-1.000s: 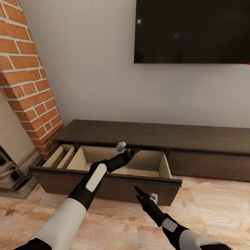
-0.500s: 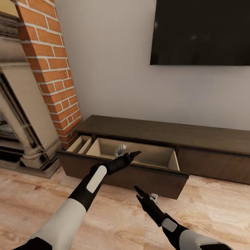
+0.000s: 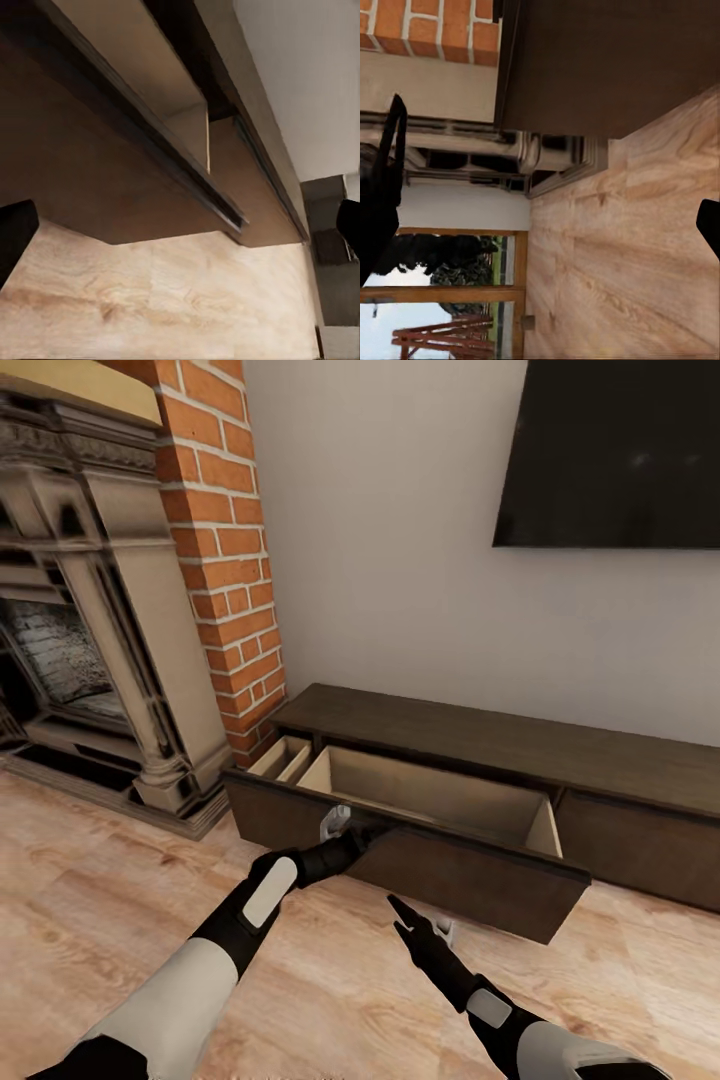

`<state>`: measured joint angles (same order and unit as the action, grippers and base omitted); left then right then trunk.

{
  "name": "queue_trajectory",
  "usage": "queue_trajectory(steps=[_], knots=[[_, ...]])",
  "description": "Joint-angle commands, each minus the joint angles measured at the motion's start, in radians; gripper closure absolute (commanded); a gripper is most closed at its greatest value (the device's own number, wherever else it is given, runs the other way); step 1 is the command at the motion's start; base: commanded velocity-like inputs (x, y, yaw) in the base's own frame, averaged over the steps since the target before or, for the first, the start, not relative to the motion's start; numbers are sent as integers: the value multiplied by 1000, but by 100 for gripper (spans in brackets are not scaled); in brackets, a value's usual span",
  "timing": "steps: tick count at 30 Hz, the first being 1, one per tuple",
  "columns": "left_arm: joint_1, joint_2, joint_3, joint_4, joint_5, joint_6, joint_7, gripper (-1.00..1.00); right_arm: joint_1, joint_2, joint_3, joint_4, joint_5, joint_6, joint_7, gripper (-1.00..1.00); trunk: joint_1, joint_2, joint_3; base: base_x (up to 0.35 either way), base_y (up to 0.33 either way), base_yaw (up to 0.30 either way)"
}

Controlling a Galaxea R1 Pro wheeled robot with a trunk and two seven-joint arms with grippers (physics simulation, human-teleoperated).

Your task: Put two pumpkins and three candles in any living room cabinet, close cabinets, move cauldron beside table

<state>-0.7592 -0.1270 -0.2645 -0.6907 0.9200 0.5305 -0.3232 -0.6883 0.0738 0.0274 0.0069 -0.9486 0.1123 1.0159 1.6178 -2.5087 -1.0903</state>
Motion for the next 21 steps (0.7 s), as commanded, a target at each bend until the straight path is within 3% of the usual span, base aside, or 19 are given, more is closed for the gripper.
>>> queue_trajectory(steps=[1,8,11,17,21], knots=[[-1,13,-1,18,6,3,0,-100,0,-1,4,1,-10,10,3,-100,0,0,-1,-4,0,293],[0,41,-2,118,2,-58,-1,-100,0,-3,5,1,-11,6,1,-100,0,0,-4,-1,0,293],[-1,72,-4,182,0,-73,-1,-100,0,-3,6,2,-10,5,1,-100,0,0,-4,0,0,293],[0,82,-5,222,0,-88,-5,-100,1,-2,7,2,-9,4,1,-100,0,0,-5,0,0,293],[4,84,-8,233,-13,-155,-6,-100,2,-3,7,2,-9,4,1,-100,0,0,-3,0,0,266]])
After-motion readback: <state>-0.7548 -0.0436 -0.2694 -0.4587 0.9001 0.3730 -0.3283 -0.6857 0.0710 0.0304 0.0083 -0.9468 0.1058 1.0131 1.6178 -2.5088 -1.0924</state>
